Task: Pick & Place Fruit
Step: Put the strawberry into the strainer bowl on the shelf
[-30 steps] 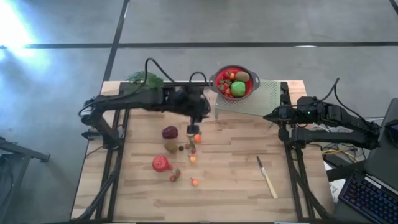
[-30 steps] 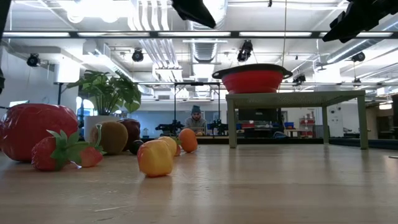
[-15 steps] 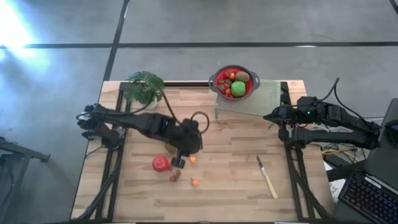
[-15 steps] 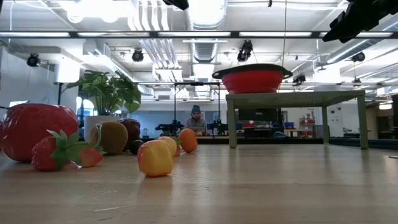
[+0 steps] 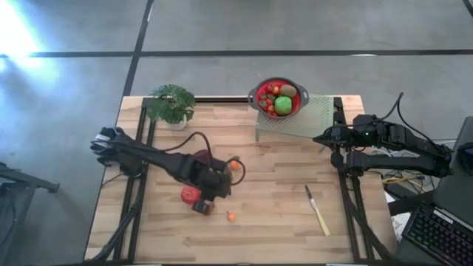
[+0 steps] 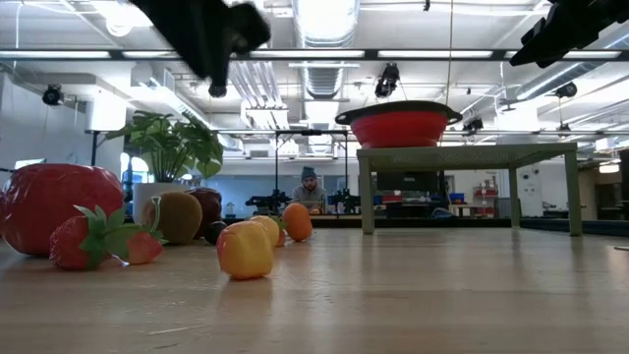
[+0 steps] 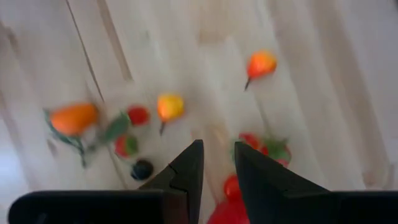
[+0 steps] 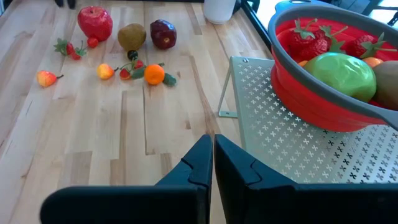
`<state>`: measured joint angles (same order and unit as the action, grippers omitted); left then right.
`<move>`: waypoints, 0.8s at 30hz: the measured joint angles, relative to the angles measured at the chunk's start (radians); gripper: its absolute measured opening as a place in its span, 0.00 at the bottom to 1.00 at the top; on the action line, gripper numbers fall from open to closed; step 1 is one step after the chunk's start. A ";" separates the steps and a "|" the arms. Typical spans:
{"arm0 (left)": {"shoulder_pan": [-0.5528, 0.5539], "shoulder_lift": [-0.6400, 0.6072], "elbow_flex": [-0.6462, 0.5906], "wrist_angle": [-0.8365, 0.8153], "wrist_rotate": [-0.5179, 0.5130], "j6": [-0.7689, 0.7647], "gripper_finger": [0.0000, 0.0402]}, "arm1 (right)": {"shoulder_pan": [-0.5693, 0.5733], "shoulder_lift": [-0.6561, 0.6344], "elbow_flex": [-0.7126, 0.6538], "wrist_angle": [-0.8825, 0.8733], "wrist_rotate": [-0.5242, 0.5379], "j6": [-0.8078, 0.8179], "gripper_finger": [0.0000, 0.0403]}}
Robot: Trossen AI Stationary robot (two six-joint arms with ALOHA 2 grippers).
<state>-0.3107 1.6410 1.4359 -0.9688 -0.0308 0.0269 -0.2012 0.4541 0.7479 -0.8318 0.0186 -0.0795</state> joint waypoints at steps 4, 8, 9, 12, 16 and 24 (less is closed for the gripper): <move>0.001 0.000 -0.080 0.005 0.007 -0.035 0.24 | 0.000 0.000 0.000 0.000 0.000 0.000 0.03; 0.001 0.000 -0.149 0.019 0.017 -0.063 0.24 | 0.000 0.000 0.000 0.000 0.000 0.000 0.03; 0.001 0.000 -0.165 0.029 0.022 -0.065 0.24 | 0.000 0.000 0.000 0.000 0.000 0.000 0.03; 0.001 0.000 -0.215 0.081 0.046 -0.066 0.24 | 0.000 0.000 0.000 0.000 0.000 0.000 0.03; 0.001 0.000 -0.268 0.159 0.068 -0.066 0.24 | 0.000 0.000 0.000 0.000 0.000 0.000 0.03; 0.001 0.001 -0.320 0.231 0.092 -0.058 0.24 | 0.000 0.000 0.000 0.000 0.000 0.000 0.03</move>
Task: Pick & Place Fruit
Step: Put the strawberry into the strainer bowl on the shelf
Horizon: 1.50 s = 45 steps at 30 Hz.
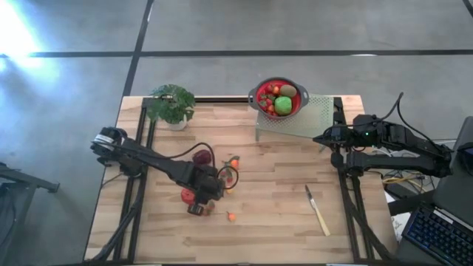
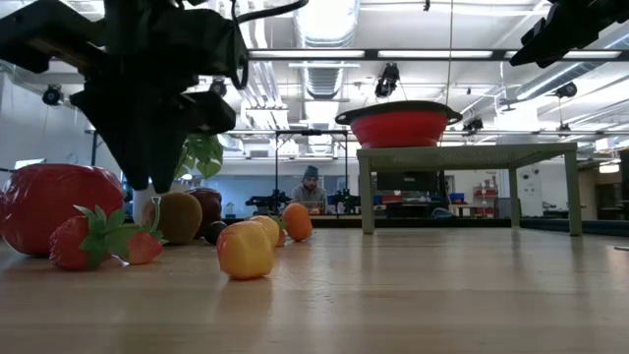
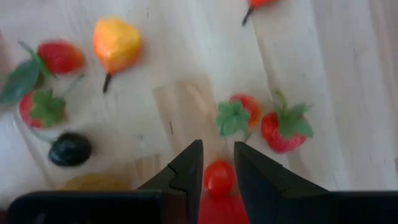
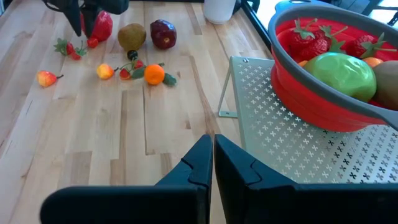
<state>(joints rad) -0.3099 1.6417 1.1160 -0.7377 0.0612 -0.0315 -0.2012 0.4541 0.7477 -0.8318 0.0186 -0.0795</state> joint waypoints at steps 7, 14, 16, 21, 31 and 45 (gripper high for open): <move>0.000 0.000 -0.041 0.104 0.008 0.000 0.24 | 0.000 0.000 0.000 0.000 0.000 0.000 0.03; -0.001 0.001 -0.061 0.127 0.010 0.001 0.24 | 0.000 0.000 0.000 0.000 0.000 0.000 0.03; -0.001 0.003 -0.064 0.137 0.014 0.001 0.24 | 0.000 0.000 0.000 0.000 0.000 0.000 0.03; -0.001 0.004 -0.076 0.163 0.031 0.002 0.24 | 0.000 0.000 0.000 0.000 0.000 0.000 0.03; 0.000 0.005 -0.082 0.162 0.053 0.015 0.17 | 0.000 0.000 0.000 0.000 0.000 0.000 0.03; 0.000 0.005 -0.090 0.163 0.052 0.016 0.01 | 0.000 0.000 0.000 0.000 0.000 0.000 0.03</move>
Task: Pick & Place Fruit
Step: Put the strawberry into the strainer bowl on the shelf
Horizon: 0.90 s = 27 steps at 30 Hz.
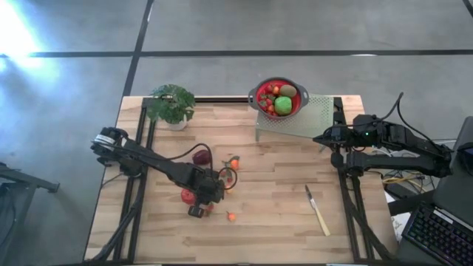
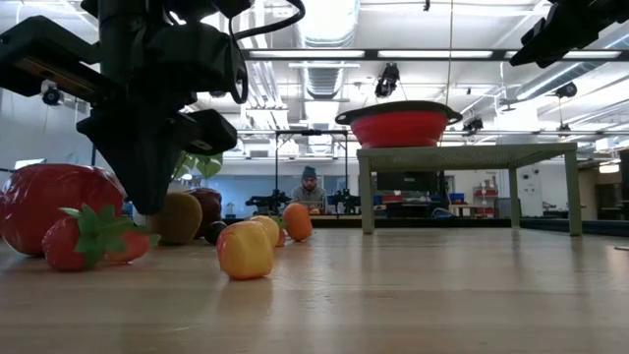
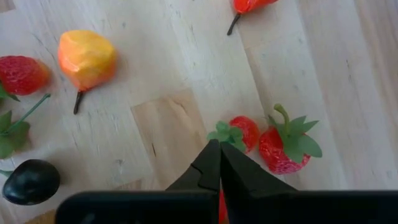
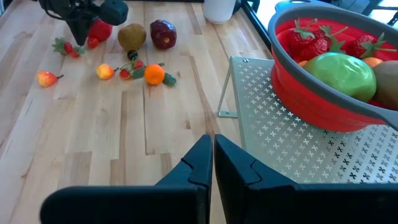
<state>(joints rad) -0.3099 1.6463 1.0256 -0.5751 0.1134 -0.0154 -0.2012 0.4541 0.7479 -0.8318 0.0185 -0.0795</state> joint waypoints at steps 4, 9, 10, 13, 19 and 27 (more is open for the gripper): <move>0.000 0.000 0.000 0.000 0.000 0.000 0.01 | 0.000 0.000 0.000 0.000 0.000 0.000 0.03; 0.001 -0.005 0.005 -0.002 0.000 0.000 0.01 | 0.000 0.000 0.000 0.000 0.000 0.000 0.03; 0.001 -0.006 0.013 -0.002 0.000 0.000 0.01 | 0.000 0.000 0.000 0.000 0.000 0.000 0.03; 0.003 -0.009 0.047 0.000 0.000 -0.002 0.01 | 0.000 0.000 0.000 0.000 0.000 0.000 0.03; 0.013 -0.009 0.134 0.000 0.000 0.036 0.00 | 0.000 0.000 0.000 0.000 0.000 0.000 0.03; 0.042 -0.010 0.223 0.015 -0.002 0.093 0.00 | 0.000 0.000 0.000 0.000 0.000 0.000 0.03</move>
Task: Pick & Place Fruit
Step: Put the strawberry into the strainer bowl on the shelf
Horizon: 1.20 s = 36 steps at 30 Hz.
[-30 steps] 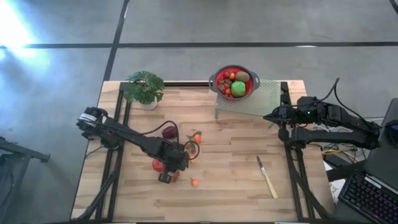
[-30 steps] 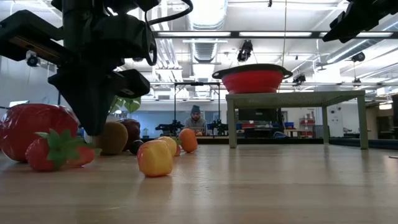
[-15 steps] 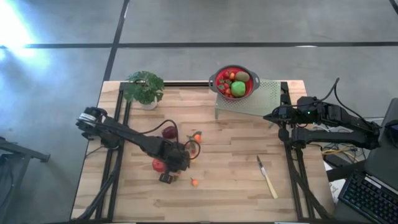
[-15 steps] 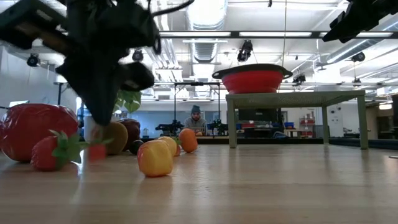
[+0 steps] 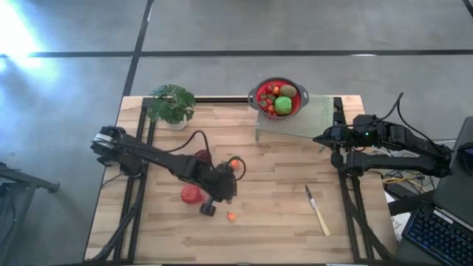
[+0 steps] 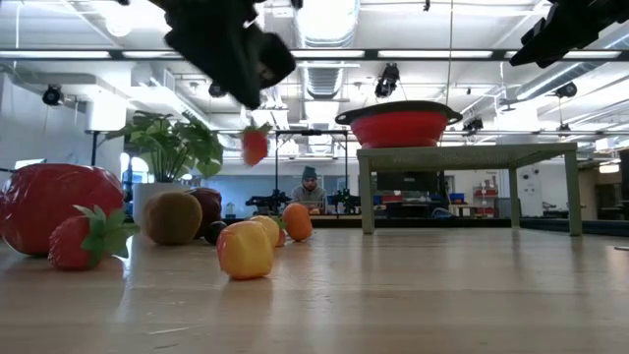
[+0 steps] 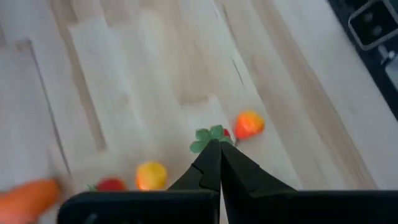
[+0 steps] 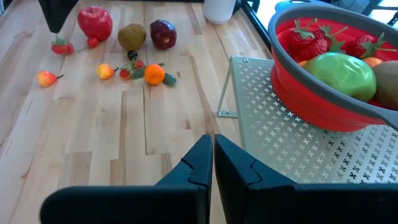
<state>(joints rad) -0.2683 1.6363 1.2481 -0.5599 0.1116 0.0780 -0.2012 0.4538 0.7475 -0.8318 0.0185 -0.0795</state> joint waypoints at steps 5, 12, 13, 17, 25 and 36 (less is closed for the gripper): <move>0.019 0.000 0.023 0.052 0.000 0.044 0.00 | 0.000 0.000 0.000 0.000 0.000 0.000 0.03; 0.047 0.000 0.024 0.178 -0.026 0.089 0.00 | 0.000 0.000 0.000 0.000 0.000 0.000 0.03; 0.050 0.000 0.024 0.192 -0.045 0.099 0.00 | 0.000 0.000 0.000 0.000 0.000 0.000 0.03; 0.062 0.000 0.024 0.264 -0.122 0.158 0.00 | 0.000 0.000 0.000 0.000 0.000 0.000 0.03; 0.099 0.000 0.024 0.488 -0.307 0.296 0.00 | 0.000 0.000 0.000 0.000 0.000 0.000 0.03; 0.212 0.000 0.024 0.727 -0.392 0.341 0.00 | 0.000 0.000 0.000 0.000 0.000 0.000 0.03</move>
<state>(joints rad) -0.0564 1.6360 1.2716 0.1673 -0.2800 0.4189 -0.2012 0.4541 0.7479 -0.8318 0.0186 -0.0795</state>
